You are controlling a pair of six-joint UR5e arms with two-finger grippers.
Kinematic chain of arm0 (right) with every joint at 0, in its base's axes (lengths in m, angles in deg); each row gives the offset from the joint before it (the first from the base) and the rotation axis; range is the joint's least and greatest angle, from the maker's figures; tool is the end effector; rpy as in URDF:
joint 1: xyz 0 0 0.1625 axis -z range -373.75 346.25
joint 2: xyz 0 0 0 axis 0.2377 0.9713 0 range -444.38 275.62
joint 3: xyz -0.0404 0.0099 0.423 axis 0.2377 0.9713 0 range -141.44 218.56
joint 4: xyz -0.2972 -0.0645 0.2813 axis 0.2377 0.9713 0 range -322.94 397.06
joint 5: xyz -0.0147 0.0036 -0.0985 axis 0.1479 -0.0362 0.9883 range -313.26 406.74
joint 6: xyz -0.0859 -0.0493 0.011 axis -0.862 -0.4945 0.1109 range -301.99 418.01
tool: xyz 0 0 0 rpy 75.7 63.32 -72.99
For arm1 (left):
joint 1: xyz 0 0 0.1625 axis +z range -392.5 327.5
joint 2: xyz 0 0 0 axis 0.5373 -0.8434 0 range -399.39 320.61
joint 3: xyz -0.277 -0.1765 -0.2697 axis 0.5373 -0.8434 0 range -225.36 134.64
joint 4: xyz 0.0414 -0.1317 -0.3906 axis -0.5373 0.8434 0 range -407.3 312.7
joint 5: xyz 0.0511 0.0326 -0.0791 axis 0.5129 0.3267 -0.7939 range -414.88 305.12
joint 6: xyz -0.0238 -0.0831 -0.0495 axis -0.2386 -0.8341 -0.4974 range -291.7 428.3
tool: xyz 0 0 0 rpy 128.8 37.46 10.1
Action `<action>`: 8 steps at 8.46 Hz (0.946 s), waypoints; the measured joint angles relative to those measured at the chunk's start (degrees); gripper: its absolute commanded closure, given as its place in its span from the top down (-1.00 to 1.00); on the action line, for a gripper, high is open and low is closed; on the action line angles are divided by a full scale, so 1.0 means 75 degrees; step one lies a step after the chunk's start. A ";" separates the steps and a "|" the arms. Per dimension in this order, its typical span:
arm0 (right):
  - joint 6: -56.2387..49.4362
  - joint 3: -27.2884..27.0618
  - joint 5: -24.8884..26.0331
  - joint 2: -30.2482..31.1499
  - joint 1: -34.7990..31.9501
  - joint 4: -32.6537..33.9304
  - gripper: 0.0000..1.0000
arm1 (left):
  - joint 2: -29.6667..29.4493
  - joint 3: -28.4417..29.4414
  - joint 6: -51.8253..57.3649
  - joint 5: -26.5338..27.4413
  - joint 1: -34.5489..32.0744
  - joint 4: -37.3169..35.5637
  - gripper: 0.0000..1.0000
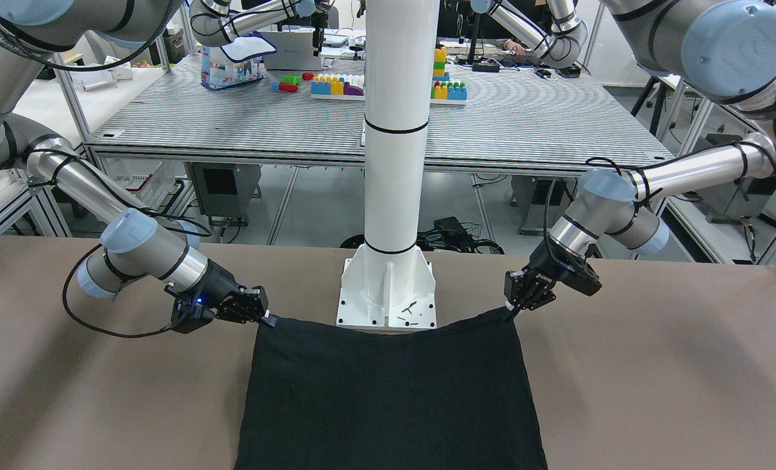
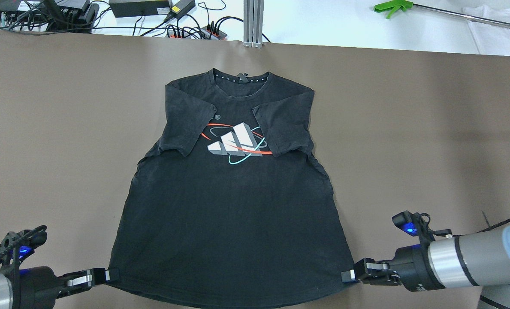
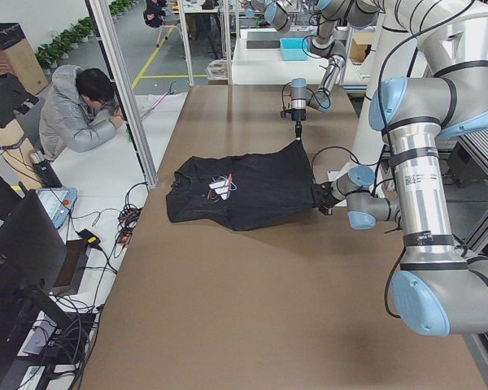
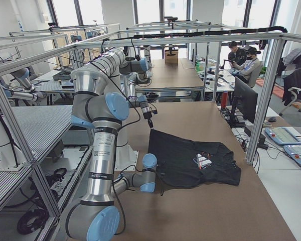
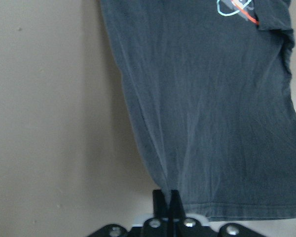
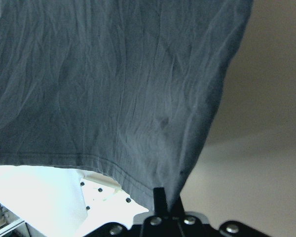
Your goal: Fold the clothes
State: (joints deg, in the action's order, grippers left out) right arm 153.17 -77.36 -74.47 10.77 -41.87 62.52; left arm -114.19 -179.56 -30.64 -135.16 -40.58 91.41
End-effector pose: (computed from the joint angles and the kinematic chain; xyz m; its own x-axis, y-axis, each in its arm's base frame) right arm -0.3334 -0.2707 0.3543 0.0765 0.1281 0.9888 0.0457 0.9902 -0.1318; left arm 0.3242 -0.1977 0.3061 0.1612 -0.1776 -0.9708 0.3309 0.9365 -0.1163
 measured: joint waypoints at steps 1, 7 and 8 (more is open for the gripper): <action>0.0044 -0.0173 -0.0554 0.0275 -0.0227 -0.0459 -1.00 | 0.0065 -0.0282 -0.0022 -0.0186 0.0014 0.0085 -1.00; 0.0547 -0.0299 -0.2442 0.0934 -0.1120 -0.2247 -1.00 | 0.0105 -0.1120 -0.0039 -0.0633 0.0307 0.0179 -1.00; 0.0558 -0.0233 -0.2428 0.0859 -0.1146 -0.2277 -1.00 | 0.0100 -0.1192 -0.0032 -0.0658 0.0255 0.0171 -1.00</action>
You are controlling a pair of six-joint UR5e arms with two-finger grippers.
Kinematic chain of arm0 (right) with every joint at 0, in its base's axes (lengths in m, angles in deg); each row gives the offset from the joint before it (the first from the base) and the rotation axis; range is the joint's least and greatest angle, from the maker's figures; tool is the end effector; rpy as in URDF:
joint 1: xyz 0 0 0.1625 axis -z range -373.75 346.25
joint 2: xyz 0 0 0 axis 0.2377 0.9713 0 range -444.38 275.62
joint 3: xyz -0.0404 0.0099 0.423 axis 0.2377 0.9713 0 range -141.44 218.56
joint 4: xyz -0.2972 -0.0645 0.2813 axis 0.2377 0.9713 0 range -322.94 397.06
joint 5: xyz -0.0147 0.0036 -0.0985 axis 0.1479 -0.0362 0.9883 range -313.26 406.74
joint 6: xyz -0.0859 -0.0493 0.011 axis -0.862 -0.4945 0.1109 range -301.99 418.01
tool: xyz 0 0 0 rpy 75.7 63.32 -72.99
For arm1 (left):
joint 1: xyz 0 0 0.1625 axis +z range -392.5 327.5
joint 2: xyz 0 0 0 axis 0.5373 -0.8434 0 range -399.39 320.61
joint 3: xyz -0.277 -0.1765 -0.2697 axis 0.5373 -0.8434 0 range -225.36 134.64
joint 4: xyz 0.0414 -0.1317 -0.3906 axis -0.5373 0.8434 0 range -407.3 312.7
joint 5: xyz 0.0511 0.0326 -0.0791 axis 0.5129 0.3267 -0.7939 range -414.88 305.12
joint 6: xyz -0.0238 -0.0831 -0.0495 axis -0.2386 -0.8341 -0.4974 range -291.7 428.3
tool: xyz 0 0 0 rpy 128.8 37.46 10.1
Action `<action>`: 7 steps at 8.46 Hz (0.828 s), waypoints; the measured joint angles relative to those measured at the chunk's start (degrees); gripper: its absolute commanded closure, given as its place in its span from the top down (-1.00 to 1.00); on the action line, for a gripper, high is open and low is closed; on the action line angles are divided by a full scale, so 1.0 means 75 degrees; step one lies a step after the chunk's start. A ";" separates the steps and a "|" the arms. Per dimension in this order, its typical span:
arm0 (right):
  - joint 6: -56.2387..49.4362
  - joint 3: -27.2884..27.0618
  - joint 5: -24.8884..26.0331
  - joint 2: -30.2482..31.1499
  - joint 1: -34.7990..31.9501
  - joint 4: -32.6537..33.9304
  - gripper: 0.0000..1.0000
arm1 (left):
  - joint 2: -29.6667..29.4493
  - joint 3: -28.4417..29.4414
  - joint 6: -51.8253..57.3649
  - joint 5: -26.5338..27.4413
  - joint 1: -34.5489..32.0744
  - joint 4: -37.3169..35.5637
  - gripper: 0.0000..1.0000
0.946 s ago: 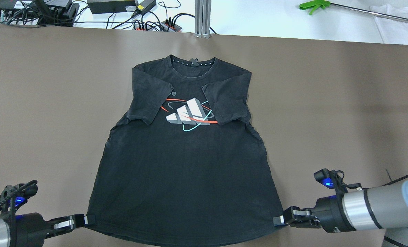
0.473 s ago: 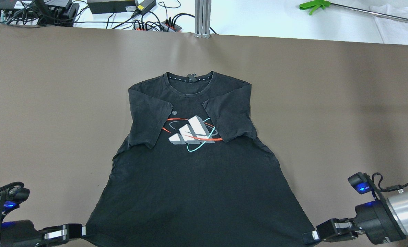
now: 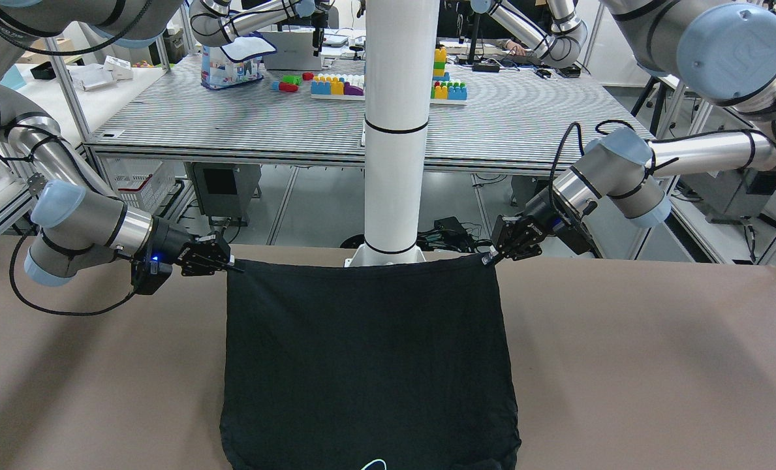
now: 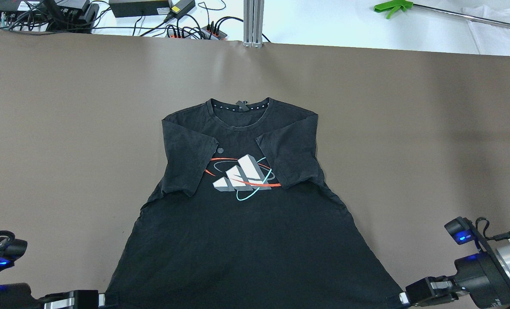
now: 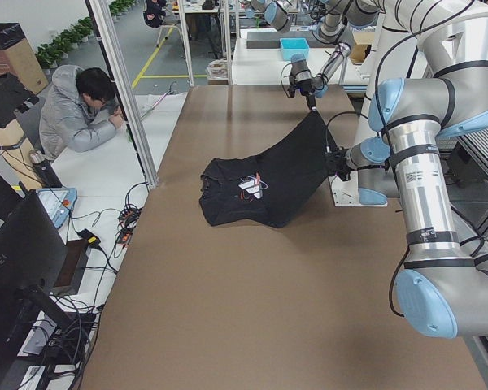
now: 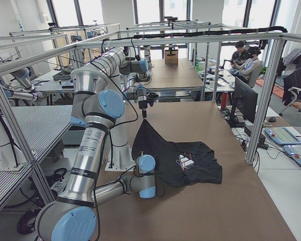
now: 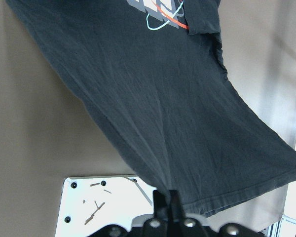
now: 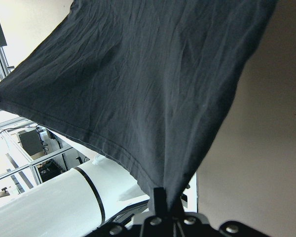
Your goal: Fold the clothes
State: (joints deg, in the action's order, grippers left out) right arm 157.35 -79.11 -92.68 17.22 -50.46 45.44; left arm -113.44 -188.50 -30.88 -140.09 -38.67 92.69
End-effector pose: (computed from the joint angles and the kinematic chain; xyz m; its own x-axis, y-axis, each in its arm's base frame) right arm -0.2400 -0.2508 0.3628 -0.0710 0.0787 0.9944 0.2292 0.9715 -0.0605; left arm 0.2828 -0.1730 0.2395 0.0179 -0.1618 -0.9867 0.1954 0.9684 -0.1553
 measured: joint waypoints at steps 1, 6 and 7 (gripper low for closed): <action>0.0001 0.0163 0.0010 -0.0194 -0.0166 0.0013 -1.00 | -0.0019 -0.0015 0.0017 -0.0016 -0.0160 -0.0010 -1.00; -0.0059 0.0826 -0.0032 -0.1617 -0.1312 0.0822 -1.00 | -0.0270 0.0636 0.0099 -0.0852 -0.1712 -0.0027 -1.00; -0.0101 0.0842 0.0010 -0.1885 -0.1386 0.1199 -1.00 | -0.0375 0.0919 0.0106 -0.1392 -0.2329 -0.0025 -1.00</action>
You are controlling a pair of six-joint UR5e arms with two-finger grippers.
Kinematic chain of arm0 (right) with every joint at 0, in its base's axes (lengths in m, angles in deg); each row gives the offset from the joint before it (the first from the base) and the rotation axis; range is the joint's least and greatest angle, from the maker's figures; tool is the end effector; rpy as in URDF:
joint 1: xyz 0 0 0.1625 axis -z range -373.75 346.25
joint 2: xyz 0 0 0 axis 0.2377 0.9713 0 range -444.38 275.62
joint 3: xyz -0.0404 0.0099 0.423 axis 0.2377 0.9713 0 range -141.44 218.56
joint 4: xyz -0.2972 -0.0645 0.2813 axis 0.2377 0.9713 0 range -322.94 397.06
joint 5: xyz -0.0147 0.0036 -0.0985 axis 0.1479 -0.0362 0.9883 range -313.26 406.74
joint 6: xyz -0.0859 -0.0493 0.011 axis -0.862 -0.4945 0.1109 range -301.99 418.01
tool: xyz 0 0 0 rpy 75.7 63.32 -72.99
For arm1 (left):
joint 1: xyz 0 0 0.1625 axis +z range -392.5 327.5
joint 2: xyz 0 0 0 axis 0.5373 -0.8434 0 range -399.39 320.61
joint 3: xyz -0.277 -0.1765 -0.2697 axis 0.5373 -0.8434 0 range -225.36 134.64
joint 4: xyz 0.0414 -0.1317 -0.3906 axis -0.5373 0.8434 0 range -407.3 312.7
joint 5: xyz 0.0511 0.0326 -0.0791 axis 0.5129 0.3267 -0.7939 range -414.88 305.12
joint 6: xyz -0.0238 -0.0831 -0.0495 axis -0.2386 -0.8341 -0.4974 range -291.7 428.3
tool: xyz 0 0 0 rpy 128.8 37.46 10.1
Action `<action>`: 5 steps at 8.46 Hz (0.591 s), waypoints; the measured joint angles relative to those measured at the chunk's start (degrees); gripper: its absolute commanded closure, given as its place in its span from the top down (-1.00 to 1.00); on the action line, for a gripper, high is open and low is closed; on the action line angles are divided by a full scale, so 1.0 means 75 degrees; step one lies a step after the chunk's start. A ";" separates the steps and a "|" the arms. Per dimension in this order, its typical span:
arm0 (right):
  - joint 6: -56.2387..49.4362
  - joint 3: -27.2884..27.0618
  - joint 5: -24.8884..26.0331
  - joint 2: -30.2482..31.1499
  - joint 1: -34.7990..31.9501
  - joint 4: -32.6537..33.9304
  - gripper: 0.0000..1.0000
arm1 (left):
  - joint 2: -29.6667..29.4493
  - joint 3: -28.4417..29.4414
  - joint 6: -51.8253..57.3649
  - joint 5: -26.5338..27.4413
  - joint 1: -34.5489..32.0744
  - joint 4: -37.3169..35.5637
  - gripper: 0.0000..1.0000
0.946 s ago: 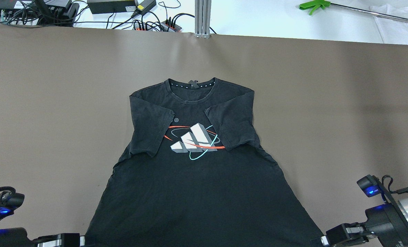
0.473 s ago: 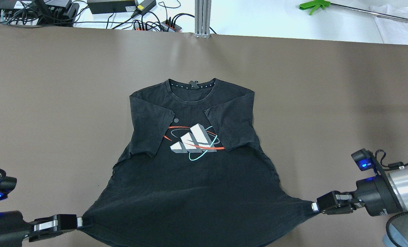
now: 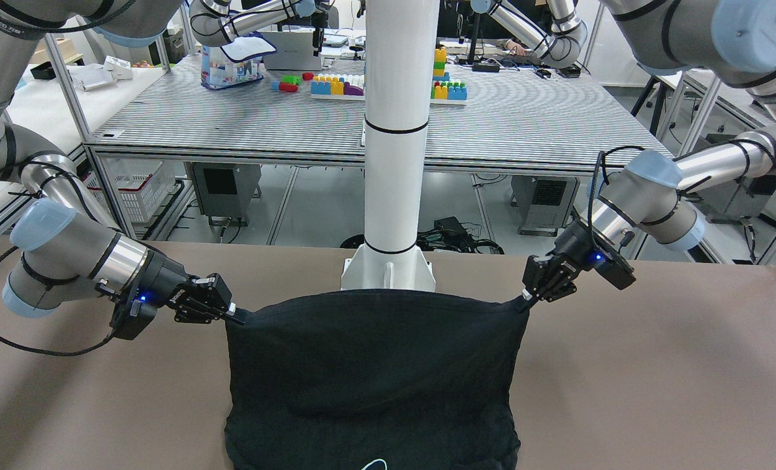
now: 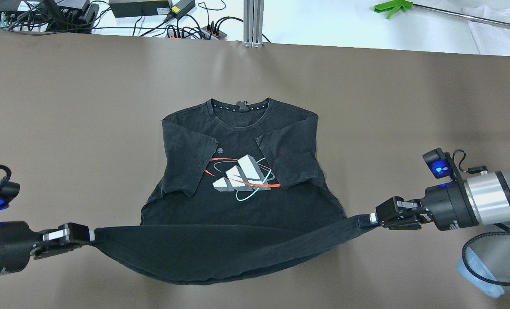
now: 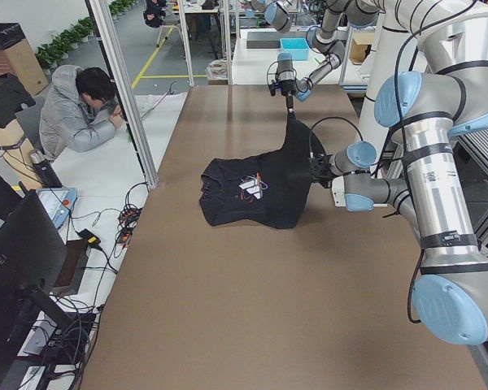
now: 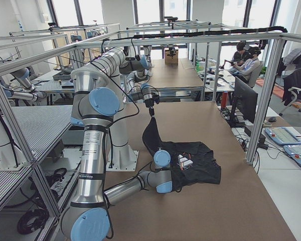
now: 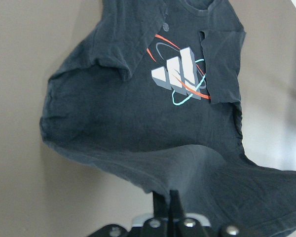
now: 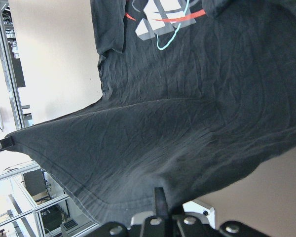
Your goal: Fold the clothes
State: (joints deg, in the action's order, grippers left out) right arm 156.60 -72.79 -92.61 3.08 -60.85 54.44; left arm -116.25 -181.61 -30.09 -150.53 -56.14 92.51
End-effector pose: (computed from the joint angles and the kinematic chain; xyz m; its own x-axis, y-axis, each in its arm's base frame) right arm -0.2509 -0.3547 0.3219 -0.0709 0.0666 0.9953 0.0471 0.9969 -0.0633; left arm 0.2643 -0.2505 0.2755 0.0665 -0.1876 -0.9800 0.3227 0.9334 -0.1568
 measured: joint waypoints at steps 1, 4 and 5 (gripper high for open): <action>-0.0065 0.0013 0.0040 -0.0204 -0.0103 0.0328 -1.00 | -0.0071 0.0245 0.0003 -0.0347 -0.0467 0.0007 -1.00; -0.0965 0.0056 0.0256 -0.0810 -0.0381 0.1642 -1.00 | -0.0384 0.0736 -0.0004 -0.0565 -0.1024 0.0010 -1.00; -0.1342 0.0087 0.0454 -0.0947 -0.0428 0.2043 -1.00 | -0.0472 0.0855 -0.0010 -0.0533 -0.1057 0.0006 -1.00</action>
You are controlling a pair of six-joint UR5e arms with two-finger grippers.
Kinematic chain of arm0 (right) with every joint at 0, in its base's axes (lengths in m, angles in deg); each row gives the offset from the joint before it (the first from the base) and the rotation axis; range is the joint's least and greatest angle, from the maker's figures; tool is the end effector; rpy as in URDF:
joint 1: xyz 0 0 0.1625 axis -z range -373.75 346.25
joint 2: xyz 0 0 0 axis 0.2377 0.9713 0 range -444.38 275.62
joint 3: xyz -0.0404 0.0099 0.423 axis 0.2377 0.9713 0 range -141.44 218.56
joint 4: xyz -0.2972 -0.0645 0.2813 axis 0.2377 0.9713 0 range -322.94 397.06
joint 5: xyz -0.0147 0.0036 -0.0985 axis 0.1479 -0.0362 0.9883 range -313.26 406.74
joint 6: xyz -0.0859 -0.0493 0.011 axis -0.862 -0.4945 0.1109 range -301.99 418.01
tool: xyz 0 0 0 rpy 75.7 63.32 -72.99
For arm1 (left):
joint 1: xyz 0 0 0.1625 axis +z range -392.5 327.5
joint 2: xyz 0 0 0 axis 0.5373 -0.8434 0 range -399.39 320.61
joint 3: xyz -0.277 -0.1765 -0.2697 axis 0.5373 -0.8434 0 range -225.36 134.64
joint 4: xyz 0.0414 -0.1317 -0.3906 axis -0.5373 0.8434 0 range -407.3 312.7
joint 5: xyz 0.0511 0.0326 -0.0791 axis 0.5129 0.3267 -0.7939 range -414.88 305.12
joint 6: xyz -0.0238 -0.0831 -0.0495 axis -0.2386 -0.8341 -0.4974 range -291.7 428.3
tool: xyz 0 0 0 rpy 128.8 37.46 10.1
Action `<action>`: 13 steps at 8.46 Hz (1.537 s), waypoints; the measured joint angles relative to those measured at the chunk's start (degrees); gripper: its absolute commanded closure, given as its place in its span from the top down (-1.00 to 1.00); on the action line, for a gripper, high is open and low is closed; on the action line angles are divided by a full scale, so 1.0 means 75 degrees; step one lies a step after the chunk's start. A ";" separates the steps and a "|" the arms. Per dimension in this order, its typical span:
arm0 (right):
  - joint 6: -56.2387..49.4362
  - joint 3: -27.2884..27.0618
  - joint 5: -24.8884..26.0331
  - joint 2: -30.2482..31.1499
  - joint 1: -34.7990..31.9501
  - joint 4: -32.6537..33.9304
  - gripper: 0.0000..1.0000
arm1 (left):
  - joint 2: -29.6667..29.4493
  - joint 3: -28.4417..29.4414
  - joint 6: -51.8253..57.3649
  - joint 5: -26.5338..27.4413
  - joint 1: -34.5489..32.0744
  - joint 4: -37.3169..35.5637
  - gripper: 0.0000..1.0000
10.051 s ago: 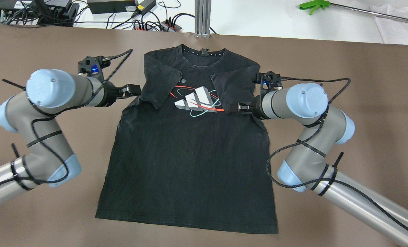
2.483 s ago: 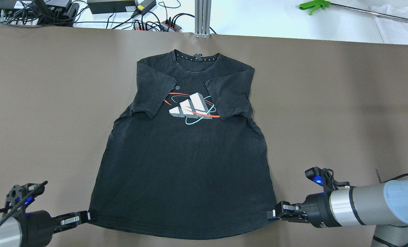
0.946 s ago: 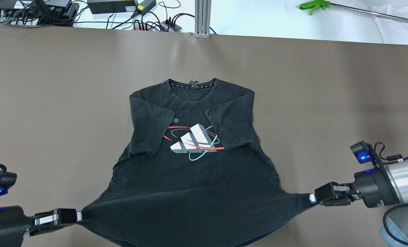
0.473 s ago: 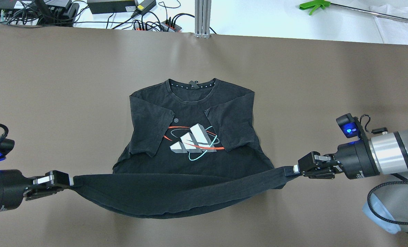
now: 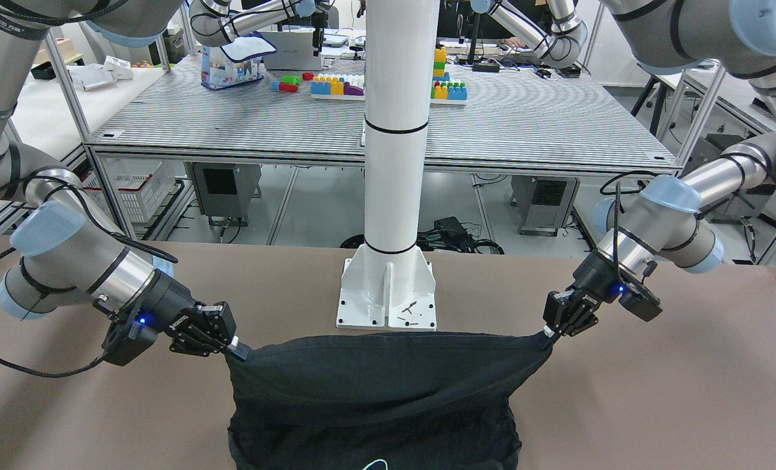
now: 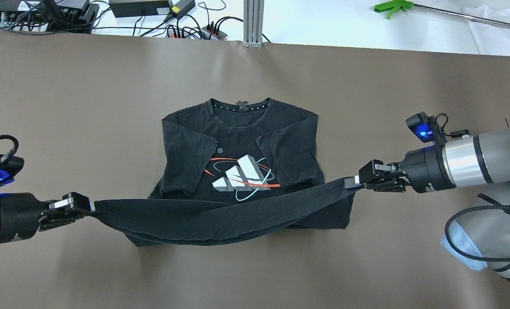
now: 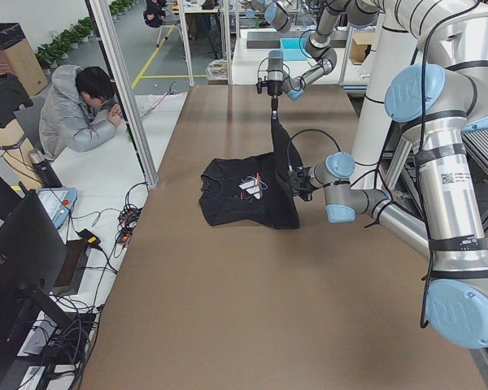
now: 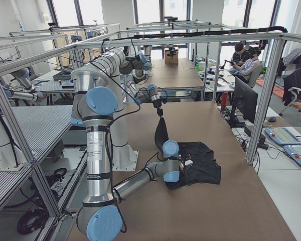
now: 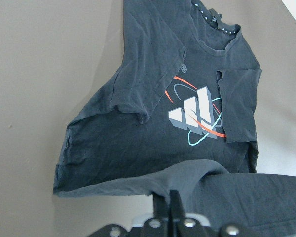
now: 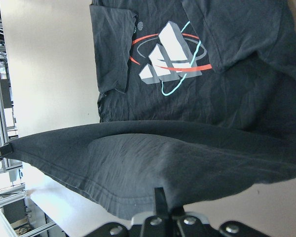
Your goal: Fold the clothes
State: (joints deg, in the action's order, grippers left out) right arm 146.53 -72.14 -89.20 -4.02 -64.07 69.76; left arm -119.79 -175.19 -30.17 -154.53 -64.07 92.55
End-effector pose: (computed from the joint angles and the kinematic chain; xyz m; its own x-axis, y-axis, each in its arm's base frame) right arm -0.2609 -0.4111 0.2867 0.0283 0.0059 0.9996 -0.0760 0.9971 -0.0038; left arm 0.2644 -0.2993 0.3029 0.0898 -0.2256 -0.9701 0.3930 0.9030 -0.1737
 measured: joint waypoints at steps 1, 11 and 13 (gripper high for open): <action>-0.0253 0.0068 0.0211 -0.0160 -0.0059 0.0308 -1.00 | -0.0077 0.0086 -0.0005 0.0077 -0.0015 -0.0006 -1.00; -0.0791 0.2302 0.0902 -0.1759 -0.0740 0.0656 -1.00 | -0.2462 0.2817 0.0037 0.0274 -0.1476 -0.0064 -1.00; -0.0789 0.2600 0.1201 -0.1952 -0.0734 0.0662 -1.00 | -0.2823 0.3306 0.0039 0.0276 -0.1654 -0.0066 -1.00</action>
State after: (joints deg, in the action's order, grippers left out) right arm 140.61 -52.64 -80.19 -18.66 -69.57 74.73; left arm -140.97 -150.40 -29.88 -152.46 -76.47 92.05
